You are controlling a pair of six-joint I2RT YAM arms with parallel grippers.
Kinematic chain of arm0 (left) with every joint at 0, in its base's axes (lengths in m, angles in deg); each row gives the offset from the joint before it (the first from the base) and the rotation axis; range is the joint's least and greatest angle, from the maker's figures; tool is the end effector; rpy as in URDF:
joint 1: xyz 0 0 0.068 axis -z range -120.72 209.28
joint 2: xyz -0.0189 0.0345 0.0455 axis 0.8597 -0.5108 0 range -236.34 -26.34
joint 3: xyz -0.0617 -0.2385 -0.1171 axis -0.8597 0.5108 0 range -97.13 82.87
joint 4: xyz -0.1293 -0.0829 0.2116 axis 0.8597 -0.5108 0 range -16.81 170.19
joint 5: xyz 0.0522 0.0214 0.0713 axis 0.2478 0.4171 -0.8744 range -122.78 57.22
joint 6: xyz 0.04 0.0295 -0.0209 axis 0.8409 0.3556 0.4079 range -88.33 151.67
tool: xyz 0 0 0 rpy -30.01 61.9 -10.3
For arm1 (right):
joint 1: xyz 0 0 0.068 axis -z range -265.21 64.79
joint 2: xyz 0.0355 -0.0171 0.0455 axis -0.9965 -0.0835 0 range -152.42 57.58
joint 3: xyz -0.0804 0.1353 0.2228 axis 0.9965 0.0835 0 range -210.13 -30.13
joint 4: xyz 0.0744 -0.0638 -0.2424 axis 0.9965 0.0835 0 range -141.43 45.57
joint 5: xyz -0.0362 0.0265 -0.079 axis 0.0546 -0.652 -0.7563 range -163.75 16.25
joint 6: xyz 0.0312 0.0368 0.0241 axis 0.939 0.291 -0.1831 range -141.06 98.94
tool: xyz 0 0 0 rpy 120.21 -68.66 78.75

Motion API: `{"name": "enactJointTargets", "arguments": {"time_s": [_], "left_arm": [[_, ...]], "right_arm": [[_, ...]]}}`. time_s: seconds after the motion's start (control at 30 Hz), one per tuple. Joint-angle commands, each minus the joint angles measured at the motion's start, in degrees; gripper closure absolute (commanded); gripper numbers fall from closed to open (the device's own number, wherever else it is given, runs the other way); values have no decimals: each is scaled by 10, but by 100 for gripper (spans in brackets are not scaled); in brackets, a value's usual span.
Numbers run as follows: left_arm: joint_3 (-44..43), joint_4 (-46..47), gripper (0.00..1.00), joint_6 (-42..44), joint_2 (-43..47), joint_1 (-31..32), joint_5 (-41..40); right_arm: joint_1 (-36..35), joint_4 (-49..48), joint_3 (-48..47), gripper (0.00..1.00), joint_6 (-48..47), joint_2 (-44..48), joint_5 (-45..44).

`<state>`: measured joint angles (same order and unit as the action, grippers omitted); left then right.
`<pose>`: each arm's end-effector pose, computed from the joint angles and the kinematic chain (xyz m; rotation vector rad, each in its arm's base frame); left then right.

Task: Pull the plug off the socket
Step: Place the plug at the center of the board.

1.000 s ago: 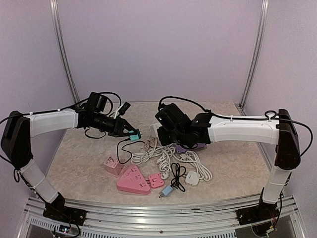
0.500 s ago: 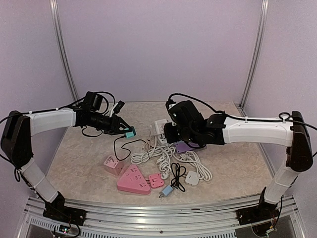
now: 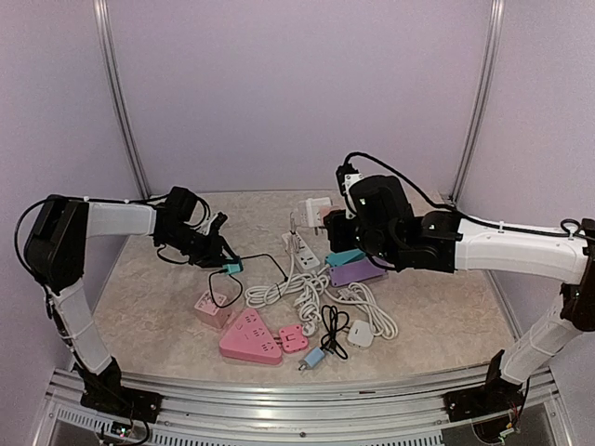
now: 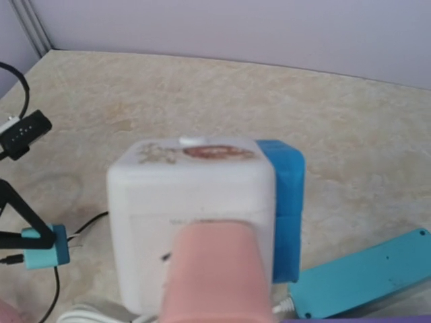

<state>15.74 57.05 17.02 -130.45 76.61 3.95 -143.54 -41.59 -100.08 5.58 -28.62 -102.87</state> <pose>0.3442 -0.1298 0.1812 0.2946 2.6263 -1.0335 0.1978 0.2878 0.3198 -0.2305 1.9796 0.4520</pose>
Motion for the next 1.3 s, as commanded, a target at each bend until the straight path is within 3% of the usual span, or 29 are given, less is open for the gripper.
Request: {"name": "enactJointTargets", "arguments": {"time_s": [0.0, 0.23, 0.47, 0.57, 0.9, 1.0, 1.27], "left_arm": [[-22, -22, 98, 13, -27, -4, -3], [-38, -41, 82, 18, -49, -4, -2], [-41, -48, 52, 22, -52, -4, -8], [-40, -49, 46, 24, -51, -3, -9], [-37, -41, 29, 36, -32, 0, -30], [-26, -22, 21, 48, 6, -1, -52], [29, 72, 20, 87, 142, 5, 3]], "right_arm": [[4, -50, 16, 100, -4, 28, -18], [4, -53, 21, 100, 0, 25, -5], [4, -59, 23, 100, -3, 25, -2], [3, -59, 23, 100, -4, 24, 0], [3, -67, 34, 100, -7, 32, 3], [8, -109, 61, 100, -17, 44, 47], [44, -189, 118, 100, -47, 80, 204]]}}
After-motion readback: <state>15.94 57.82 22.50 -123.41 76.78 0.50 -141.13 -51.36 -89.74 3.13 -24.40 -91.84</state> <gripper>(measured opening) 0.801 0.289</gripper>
